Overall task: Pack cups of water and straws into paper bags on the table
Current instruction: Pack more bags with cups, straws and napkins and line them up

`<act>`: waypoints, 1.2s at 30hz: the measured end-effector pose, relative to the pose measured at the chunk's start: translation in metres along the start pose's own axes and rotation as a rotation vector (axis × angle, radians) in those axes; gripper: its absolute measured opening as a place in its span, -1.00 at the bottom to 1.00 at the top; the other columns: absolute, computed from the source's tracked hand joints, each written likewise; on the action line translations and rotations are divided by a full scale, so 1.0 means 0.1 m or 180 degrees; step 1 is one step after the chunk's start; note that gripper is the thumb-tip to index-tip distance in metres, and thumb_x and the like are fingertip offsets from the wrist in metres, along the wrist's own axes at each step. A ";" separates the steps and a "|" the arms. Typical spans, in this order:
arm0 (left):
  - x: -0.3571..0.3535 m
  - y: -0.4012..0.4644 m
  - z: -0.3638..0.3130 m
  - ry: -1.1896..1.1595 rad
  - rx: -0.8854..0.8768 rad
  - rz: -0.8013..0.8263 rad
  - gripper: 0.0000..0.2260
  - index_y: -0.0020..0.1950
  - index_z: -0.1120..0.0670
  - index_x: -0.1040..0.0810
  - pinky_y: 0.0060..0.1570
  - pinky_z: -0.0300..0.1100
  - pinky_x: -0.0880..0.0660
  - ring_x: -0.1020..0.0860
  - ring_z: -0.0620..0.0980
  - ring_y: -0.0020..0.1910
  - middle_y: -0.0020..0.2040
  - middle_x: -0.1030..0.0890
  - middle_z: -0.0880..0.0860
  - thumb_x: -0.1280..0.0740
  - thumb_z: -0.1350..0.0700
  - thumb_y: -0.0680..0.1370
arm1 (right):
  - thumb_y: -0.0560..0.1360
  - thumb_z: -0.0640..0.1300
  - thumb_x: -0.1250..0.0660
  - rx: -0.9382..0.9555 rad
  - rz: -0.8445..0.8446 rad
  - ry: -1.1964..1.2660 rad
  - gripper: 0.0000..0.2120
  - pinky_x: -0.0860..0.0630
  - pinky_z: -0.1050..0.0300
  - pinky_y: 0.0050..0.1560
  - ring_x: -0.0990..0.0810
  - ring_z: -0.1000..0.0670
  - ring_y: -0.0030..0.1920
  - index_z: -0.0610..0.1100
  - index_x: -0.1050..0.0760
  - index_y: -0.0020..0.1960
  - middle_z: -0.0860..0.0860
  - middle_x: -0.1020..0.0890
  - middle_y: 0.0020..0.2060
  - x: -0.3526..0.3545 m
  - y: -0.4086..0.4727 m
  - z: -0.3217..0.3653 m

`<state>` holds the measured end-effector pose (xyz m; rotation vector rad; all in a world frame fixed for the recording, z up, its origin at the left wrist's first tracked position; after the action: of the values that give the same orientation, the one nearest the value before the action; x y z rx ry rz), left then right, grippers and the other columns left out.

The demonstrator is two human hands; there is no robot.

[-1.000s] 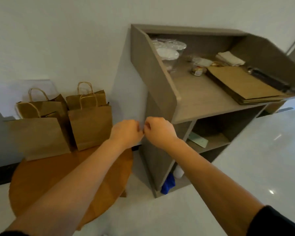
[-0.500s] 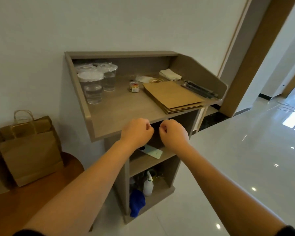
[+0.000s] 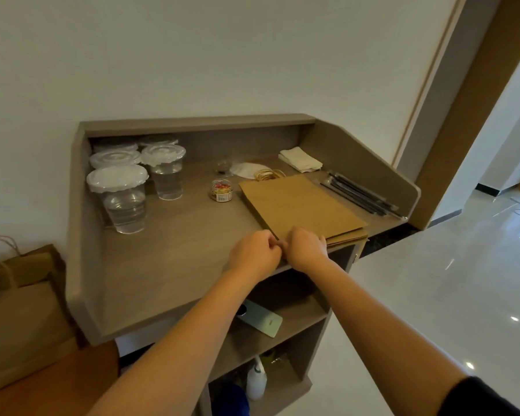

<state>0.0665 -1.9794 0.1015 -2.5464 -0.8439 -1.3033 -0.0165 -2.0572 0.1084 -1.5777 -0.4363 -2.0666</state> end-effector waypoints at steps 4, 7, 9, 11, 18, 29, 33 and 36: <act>-0.07 0.10 0.07 -0.0300 0.0300 -0.0101 -0.94 0.00 -0.03 -0.51 -0.24 -0.21 -0.43 -0.51 -0.09 -0.14 -0.12 -0.55 -0.05 -0.27 0.07 0.54 | 0.59 -0.04 -0.16 0.0295 0.0226 -0.0425 -0.78 -0.51 0.04 0.04 -0.57 -0.08 -0.06 -0.16 -0.49 -0.02 -0.10 -0.58 -0.08 -0.04 -0.05 0.01; -0.09 0.08 0.07 -0.0746 0.0535 -0.0341 -0.91 0.02 0.02 -0.51 -0.15 -0.14 -0.47 -0.53 -0.04 -0.12 -0.16 -0.54 -0.05 -0.27 0.09 0.55 | 0.58 -0.16 -0.19 0.0836 0.0042 -0.0964 -0.87 -0.44 0.13 -0.21 -0.49 -0.02 -0.21 -0.16 -0.49 -0.01 -0.07 -0.56 -0.15 0.05 -0.18 0.07; -0.08 0.05 0.05 -0.1224 0.0771 -0.0525 -0.88 -0.04 0.06 -0.53 -0.10 -0.09 -0.50 -0.56 0.01 -0.10 -0.17 -0.57 -0.02 -0.27 0.03 0.56 | 0.55 -0.20 -0.23 0.0958 -0.0099 -0.1043 -0.92 -0.41 0.15 -0.25 -0.47 0.00 -0.28 -0.16 -0.49 -0.01 -0.04 -0.52 -0.23 0.14 -0.27 0.09; -0.08 0.01 0.03 -0.1936 0.1161 -0.0522 -0.80 -0.15 0.04 -0.52 -0.09 -0.05 -0.57 -0.59 0.03 -0.12 -0.16 -0.60 0.04 -0.27 -0.07 0.55 | 0.55 -0.19 -0.25 0.1094 -0.0386 -0.1072 -0.94 -0.37 0.14 -0.30 -0.41 0.02 -0.36 -0.16 -0.48 -0.02 -0.02 -0.48 -0.27 0.22 -0.39 0.10; 0.04 -0.24 0.14 -0.3511 0.1815 -0.0666 -0.68 0.20 0.08 -0.38 -0.19 -0.06 -0.56 -0.57 0.07 0.01 0.12 -0.56 0.12 -0.37 0.06 0.52 | 0.52 -0.10 -0.31 0.1836 -0.1174 -0.0909 -0.86 -0.36 0.17 -0.45 -0.53 -0.02 -0.33 -0.17 -0.53 -0.14 -0.03 -0.58 -0.24 0.06 -1.07 0.00; 0.03 -1.55 0.36 -0.2918 0.1178 -0.1140 -0.85 0.07 0.03 -0.55 -0.01 -0.11 -0.53 -0.59 -0.04 -0.03 -0.05 -0.63 -0.03 -0.22 0.21 0.61 | 0.53 0.24 -0.15 0.0052 0.0800 0.3783 -0.63 -0.57 -0.04 -0.01 -0.55 -0.01 -0.05 -0.03 -0.47 0.07 -0.05 -0.58 0.06 -0.06 -1.24 0.11; 0.17 -2.02 0.63 -0.2376 0.1053 -0.1100 -0.83 0.10 0.14 -0.57 0.10 0.02 -0.49 -0.57 0.11 0.04 -0.01 -0.62 0.13 -0.20 0.23 0.61 | 0.36 0.46 -0.17 -0.0510 0.1883 0.4321 -0.16 -0.55 -0.09 -0.06 -0.44 -0.20 0.16 -0.10 -0.23 0.42 -0.12 -0.40 0.25 -0.25 -1.44 0.51; 0.38 -2.32 0.88 -0.1890 0.1033 -0.1131 -0.80 0.15 0.20 -0.57 0.02 -0.09 -0.46 -0.55 0.08 0.01 -0.03 -0.61 0.12 -0.20 0.22 0.61 | 0.30 0.49 -0.21 -0.0708 0.2189 0.4433 -0.16 -0.59 -0.07 -0.20 -0.48 -0.18 0.01 -0.17 -0.32 0.26 -0.16 -0.45 0.08 -0.41 -1.61 0.77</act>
<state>0.0186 -1.7381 0.0523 -2.6000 -1.5251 -0.3858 -0.0378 -1.8762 0.0979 -0.0217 0.7372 -2.0709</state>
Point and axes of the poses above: each hand's wrist, its own y-axis towards the middle knuckle, its own x-axis out of the back of the hand, z = x × y, the point moved 6 cm from there along y, towards the middle knuckle
